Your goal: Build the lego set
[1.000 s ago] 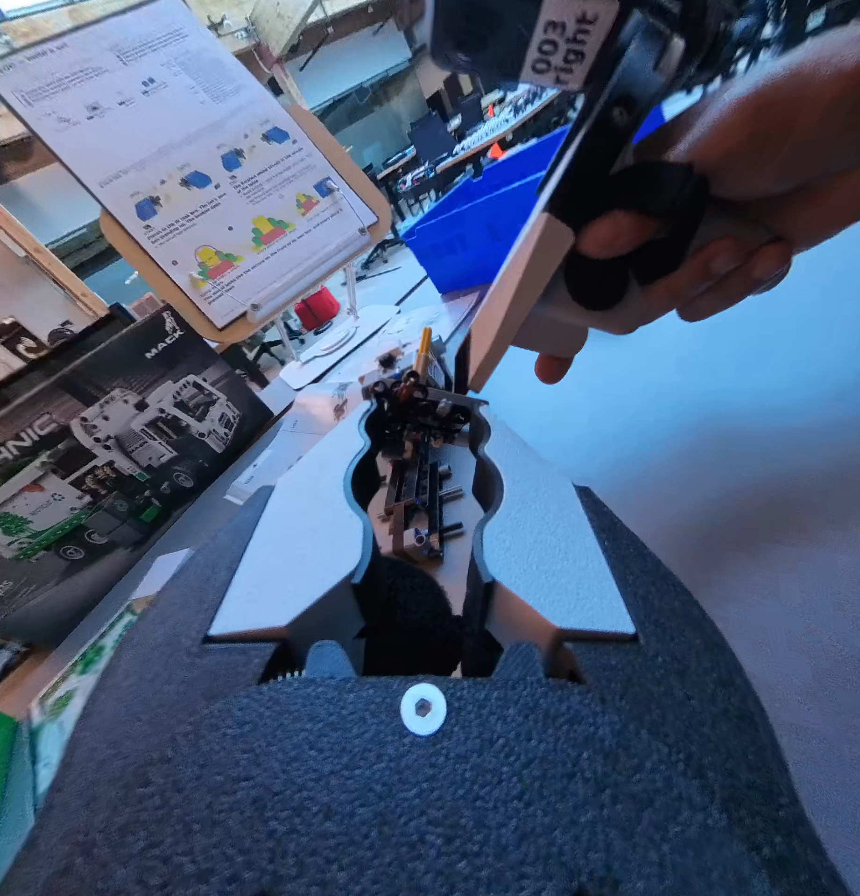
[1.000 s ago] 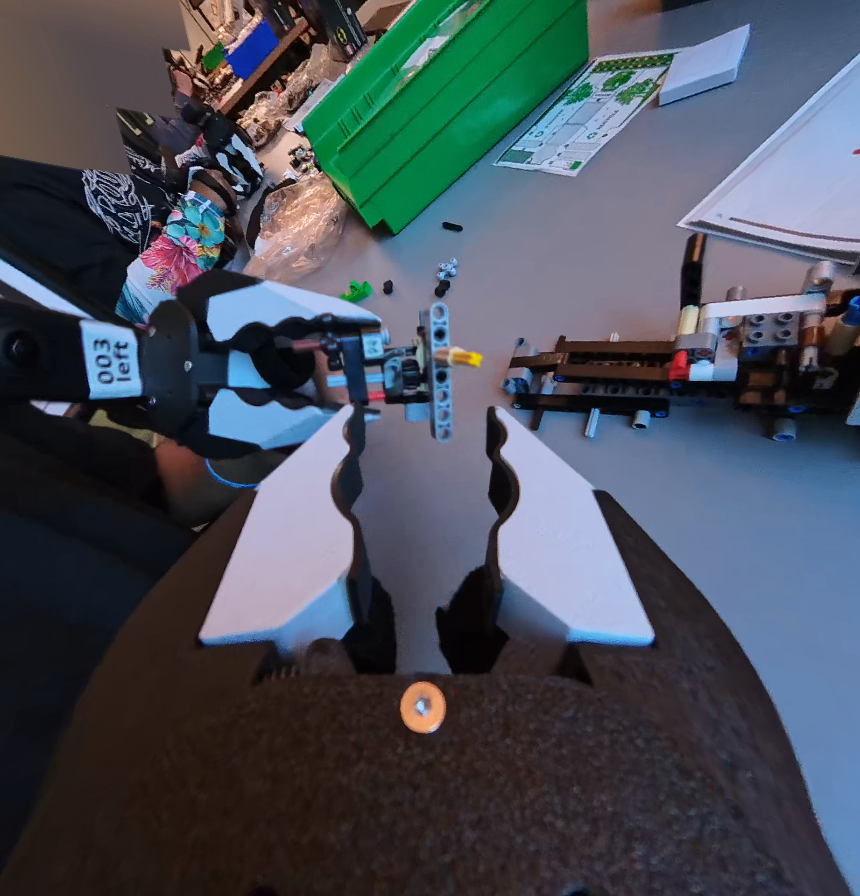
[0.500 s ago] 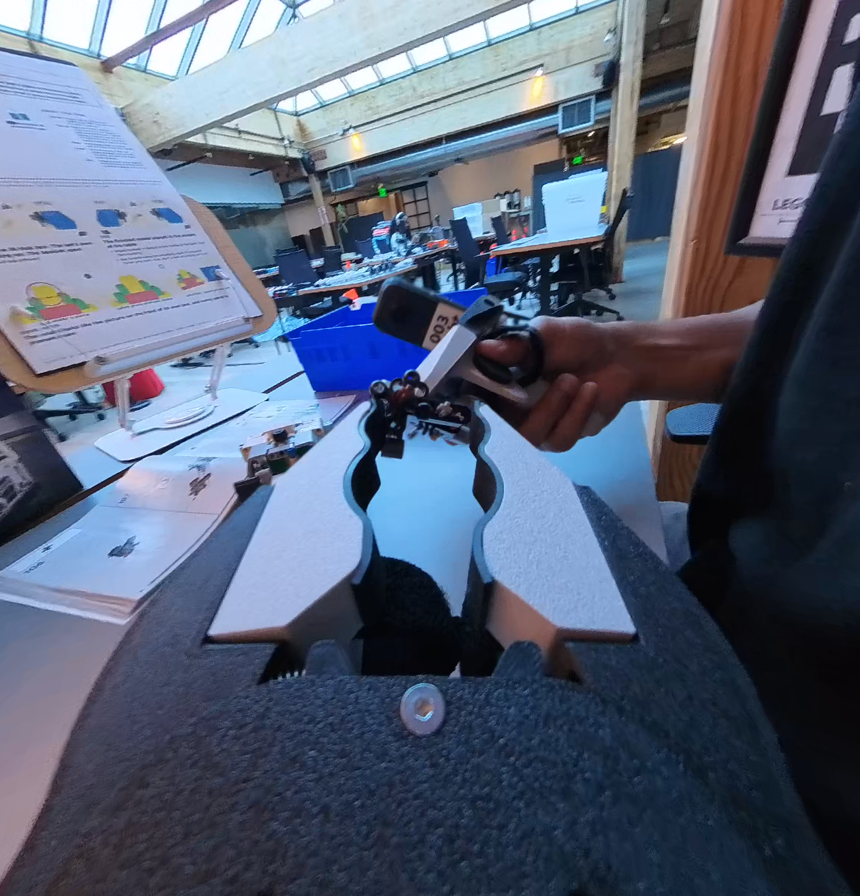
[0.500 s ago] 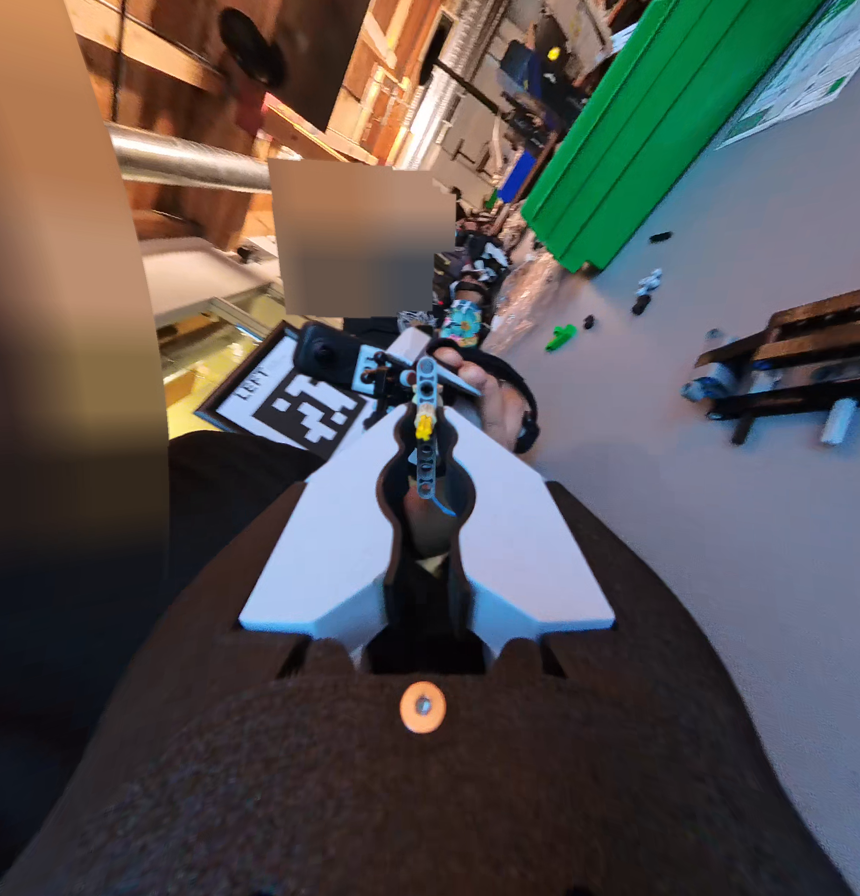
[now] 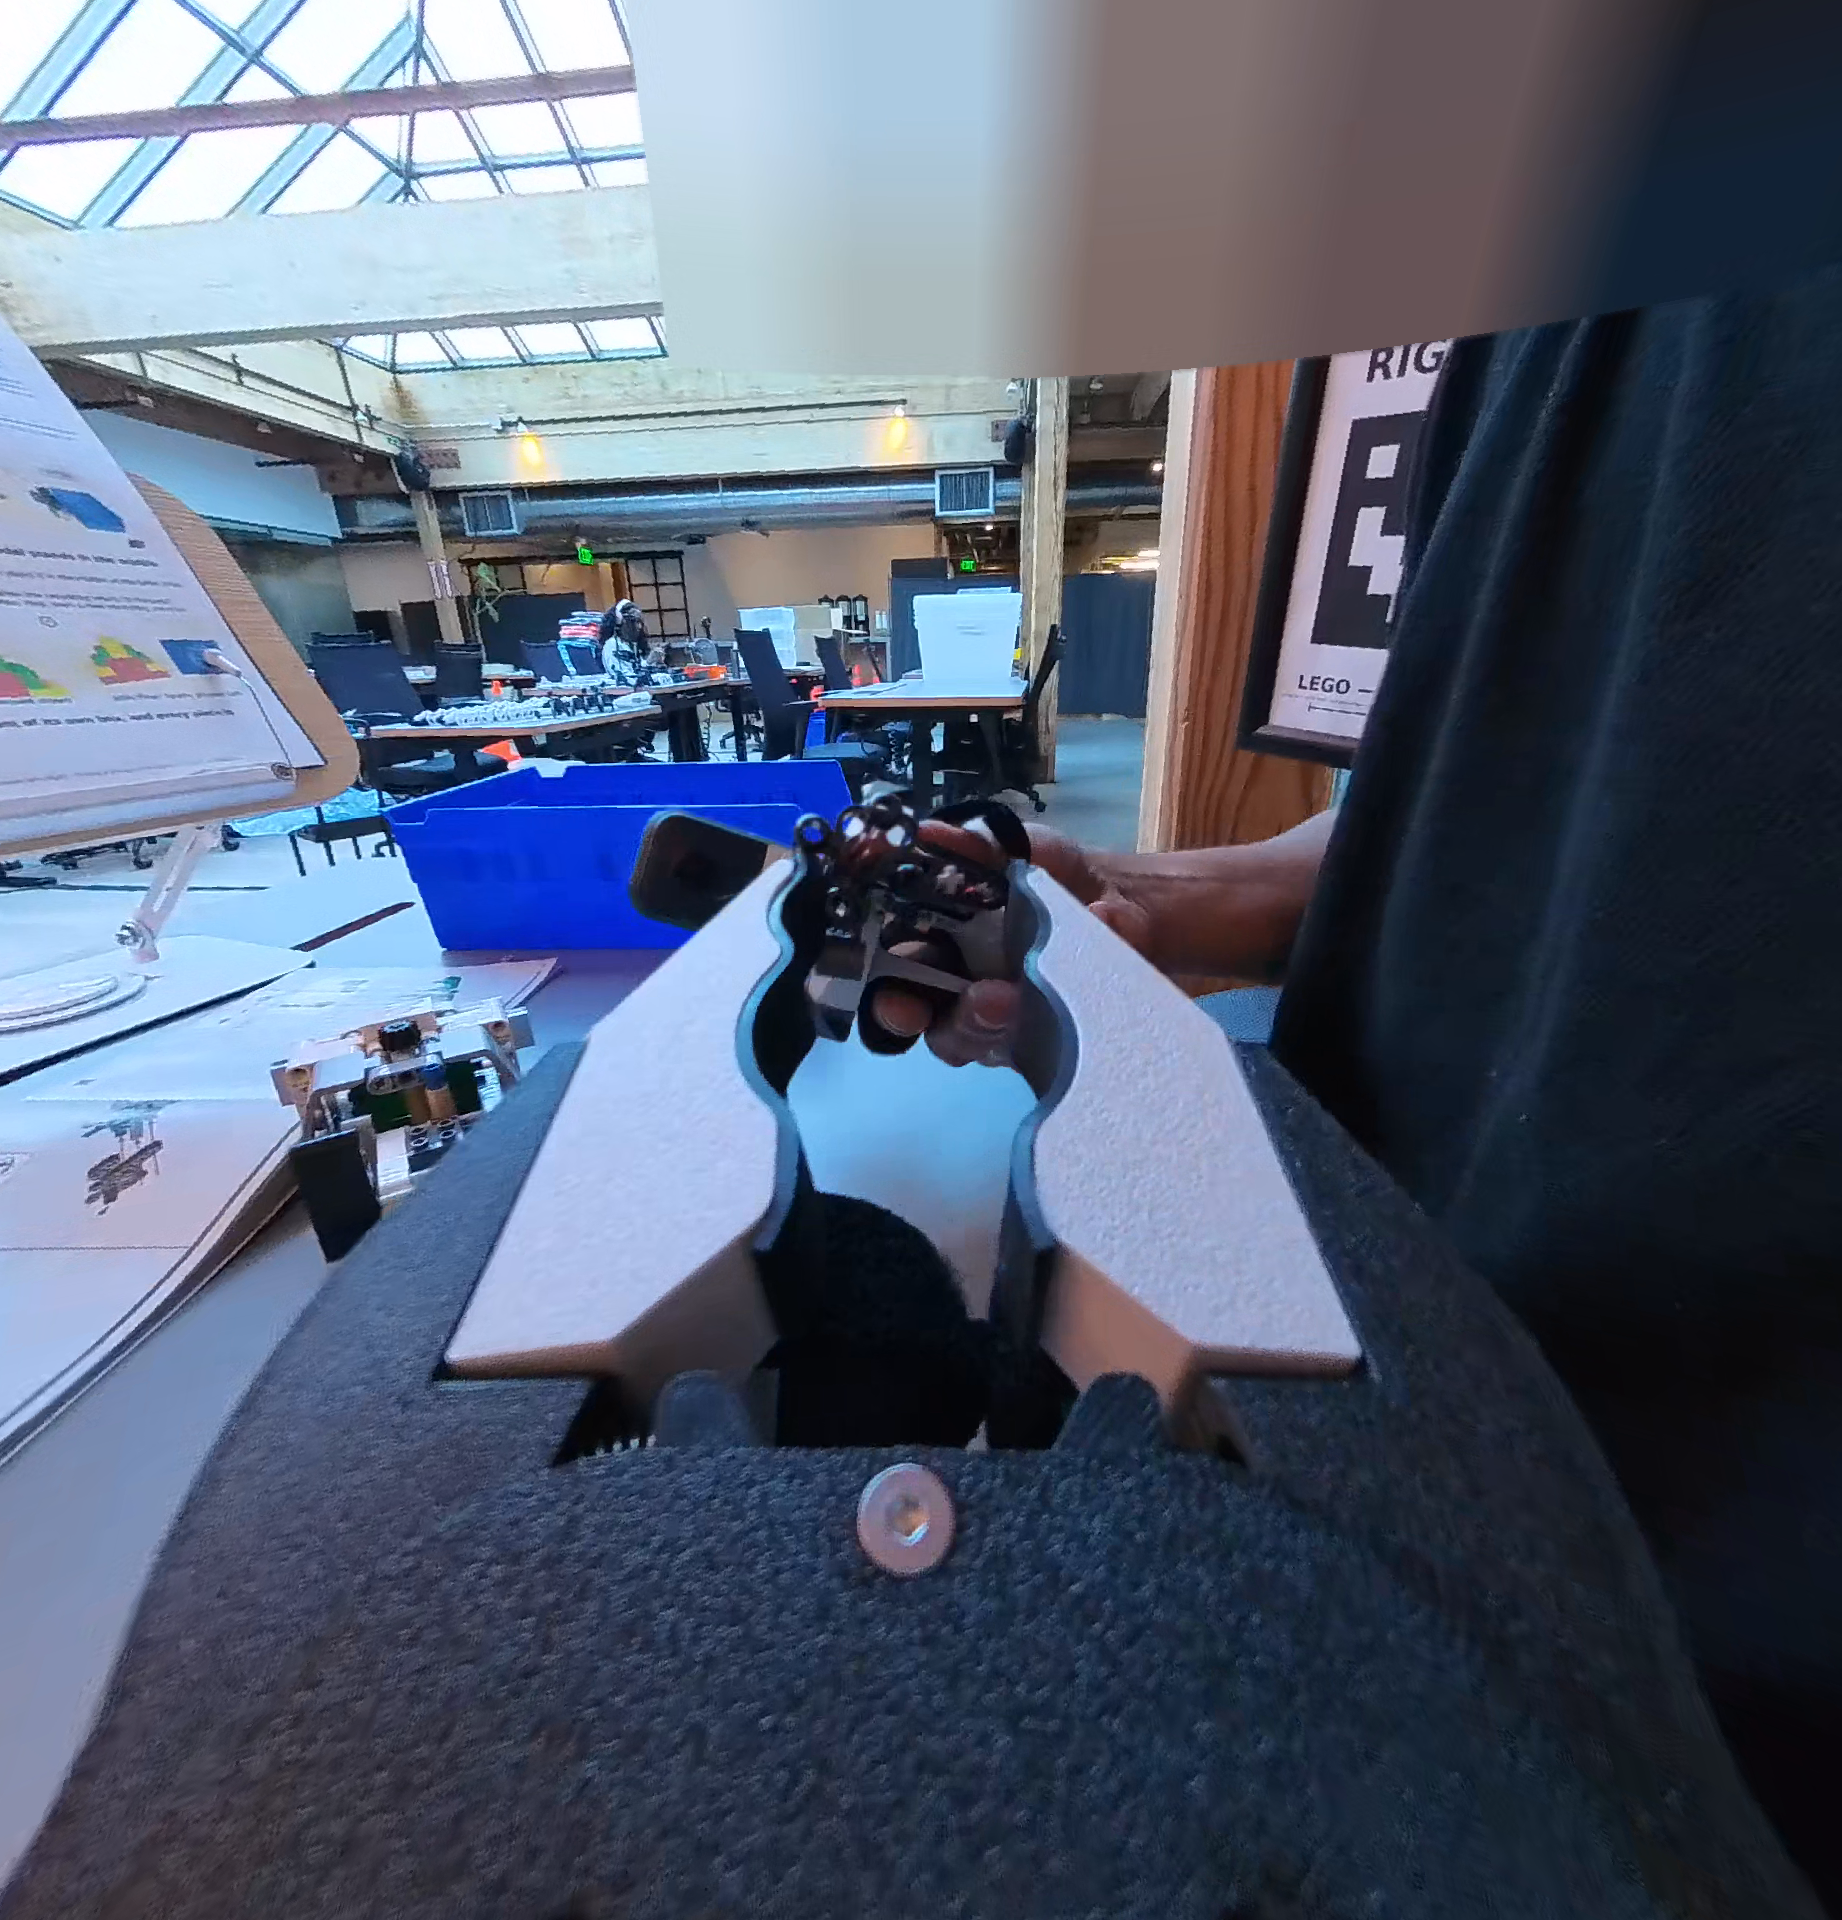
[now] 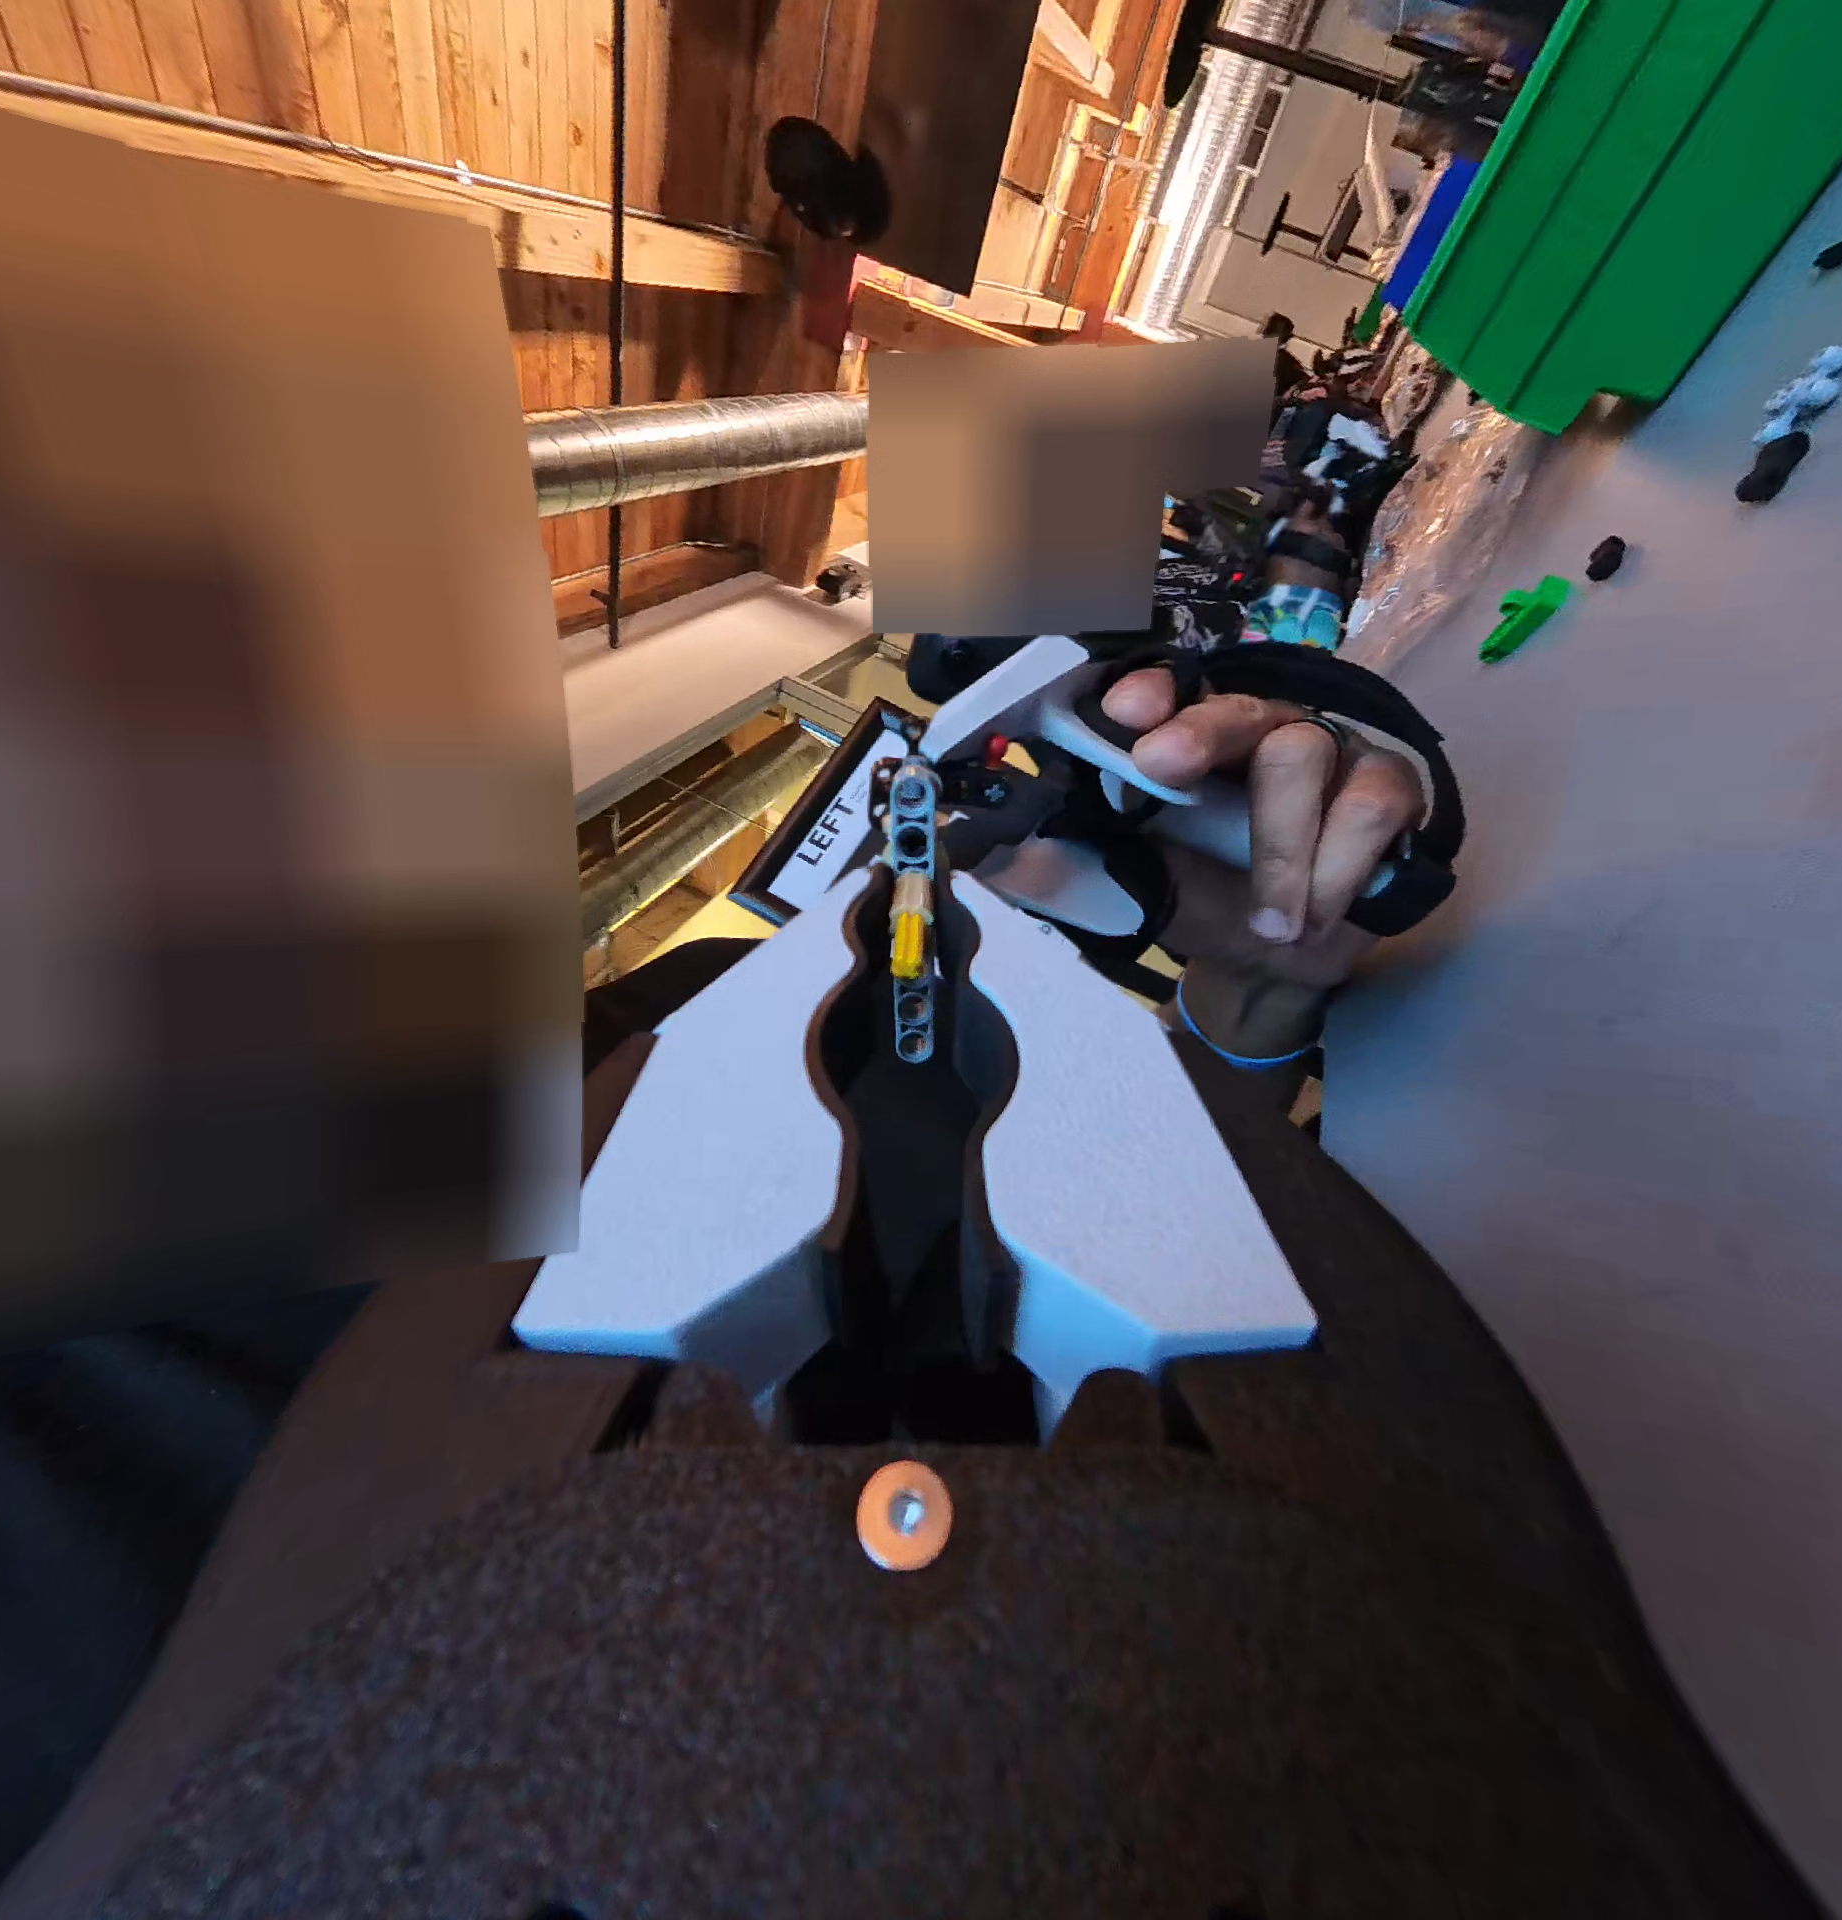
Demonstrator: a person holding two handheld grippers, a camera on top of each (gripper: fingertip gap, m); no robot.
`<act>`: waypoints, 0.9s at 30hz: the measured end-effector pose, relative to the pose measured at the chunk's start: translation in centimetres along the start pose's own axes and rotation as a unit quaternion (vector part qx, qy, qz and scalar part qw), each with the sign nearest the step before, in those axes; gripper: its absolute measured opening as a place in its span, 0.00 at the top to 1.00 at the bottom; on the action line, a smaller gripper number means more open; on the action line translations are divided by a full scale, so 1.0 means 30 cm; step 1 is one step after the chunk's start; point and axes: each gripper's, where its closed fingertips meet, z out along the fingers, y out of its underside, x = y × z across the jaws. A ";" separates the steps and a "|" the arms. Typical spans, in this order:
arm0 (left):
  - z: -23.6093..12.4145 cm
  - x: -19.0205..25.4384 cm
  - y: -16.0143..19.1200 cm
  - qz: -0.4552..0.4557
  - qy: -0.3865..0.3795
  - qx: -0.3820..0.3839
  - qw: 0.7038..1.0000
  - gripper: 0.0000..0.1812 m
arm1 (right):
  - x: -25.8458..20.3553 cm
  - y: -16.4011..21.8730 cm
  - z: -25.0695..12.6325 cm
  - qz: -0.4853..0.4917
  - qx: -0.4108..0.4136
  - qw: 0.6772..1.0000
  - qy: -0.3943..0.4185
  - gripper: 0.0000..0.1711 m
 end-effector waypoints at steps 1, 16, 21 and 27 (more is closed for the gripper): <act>0.002 0.004 -0.001 -0.005 0.005 0.001 1.000 0.82 | 0.000 0.002 0.000 0.003 0.001 1.000 -0.004 0.96; 0.014 -0.013 0.015 0.010 -0.013 -0.021 1.000 0.82 | 0.041 0.007 -0.004 -0.108 -0.015 0.986 0.125 0.80; 0.022 -0.009 0.016 -0.020 -0.001 -0.006 1.000 0.82 | 0.027 0.040 0.018 -0.087 -0.015 0.993 0.083 0.85; 0.040 0.026 0.019 -0.041 0.031 0.005 0.999 0.82 | -0.006 0.072 0.047 -0.034 -0.018 0.999 0.003 0.92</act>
